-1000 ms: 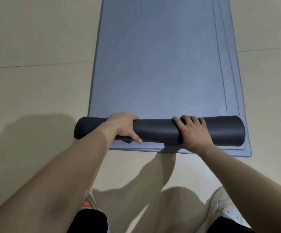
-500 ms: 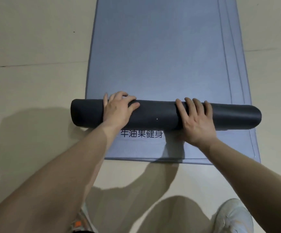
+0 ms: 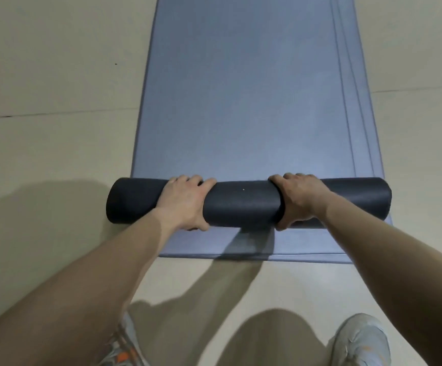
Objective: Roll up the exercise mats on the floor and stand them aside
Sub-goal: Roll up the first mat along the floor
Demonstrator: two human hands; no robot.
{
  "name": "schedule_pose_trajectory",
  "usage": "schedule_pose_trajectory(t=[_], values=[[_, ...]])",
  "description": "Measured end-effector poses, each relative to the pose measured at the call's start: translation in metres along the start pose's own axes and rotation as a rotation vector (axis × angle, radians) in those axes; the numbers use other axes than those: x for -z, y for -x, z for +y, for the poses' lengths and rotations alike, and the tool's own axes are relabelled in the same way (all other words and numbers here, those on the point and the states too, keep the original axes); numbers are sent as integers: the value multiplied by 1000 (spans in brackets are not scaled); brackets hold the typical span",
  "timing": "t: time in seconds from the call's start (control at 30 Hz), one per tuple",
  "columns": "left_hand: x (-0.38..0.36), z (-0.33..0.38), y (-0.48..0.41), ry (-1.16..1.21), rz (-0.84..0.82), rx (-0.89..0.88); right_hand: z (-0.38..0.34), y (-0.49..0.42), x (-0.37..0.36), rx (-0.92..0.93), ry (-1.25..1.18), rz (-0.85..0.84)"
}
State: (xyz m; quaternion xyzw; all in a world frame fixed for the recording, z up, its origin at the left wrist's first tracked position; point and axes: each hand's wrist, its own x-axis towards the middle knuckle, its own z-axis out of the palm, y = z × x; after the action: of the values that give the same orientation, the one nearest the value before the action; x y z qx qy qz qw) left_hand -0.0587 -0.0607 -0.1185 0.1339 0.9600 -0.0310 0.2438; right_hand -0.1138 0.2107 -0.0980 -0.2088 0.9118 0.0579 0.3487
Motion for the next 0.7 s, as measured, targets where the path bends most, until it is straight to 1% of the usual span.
schedule_pose_trajectory(t=[0.07, 0.1, 0.2, 0.27, 0.3, 0.33, 0.43, 0.5, 0.53, 0.57, 0.67, 0.7], values=[[-3, 7, 19, 10, -110, -46, -6, 23, -21, 7, -23, -68], [-1, 10, 24, 25, -154, -59, -8, 34, -34, -16, -14, -43], [14, 8, 14, 150, -301, -46, -21, 65, -75, -127, 52, 217], [26, 4, 7, 207, -381, -22, -24, 70, -89, -152, 26, 276], [26, 2, 8, 226, -362, 12, -23, 66, -86, -150, -6, 277], [25, 1, 14, 230, -290, 71, -20, 60, -78, -138, -44, 264], [2, 17, 49, 128, 63, 301, -3, 38, -41, -90, -134, 127], [-18, 30, 64, 129, 204, 328, 4, 33, -27, -70, -168, 61], [-24, 30, 62, 149, 243, 308, 4, 33, -27, -82, -171, 75], [-28, 26, 56, 184, 269, 282, 1, 36, -30, -111, -151, 121], [-23, 5, 29, 253, 258, 217, -13, 49, -63, -169, 5, 398], [-21, -1, 21, 264, 254, 197, -14, 49, -70, -186, 34, 465]])
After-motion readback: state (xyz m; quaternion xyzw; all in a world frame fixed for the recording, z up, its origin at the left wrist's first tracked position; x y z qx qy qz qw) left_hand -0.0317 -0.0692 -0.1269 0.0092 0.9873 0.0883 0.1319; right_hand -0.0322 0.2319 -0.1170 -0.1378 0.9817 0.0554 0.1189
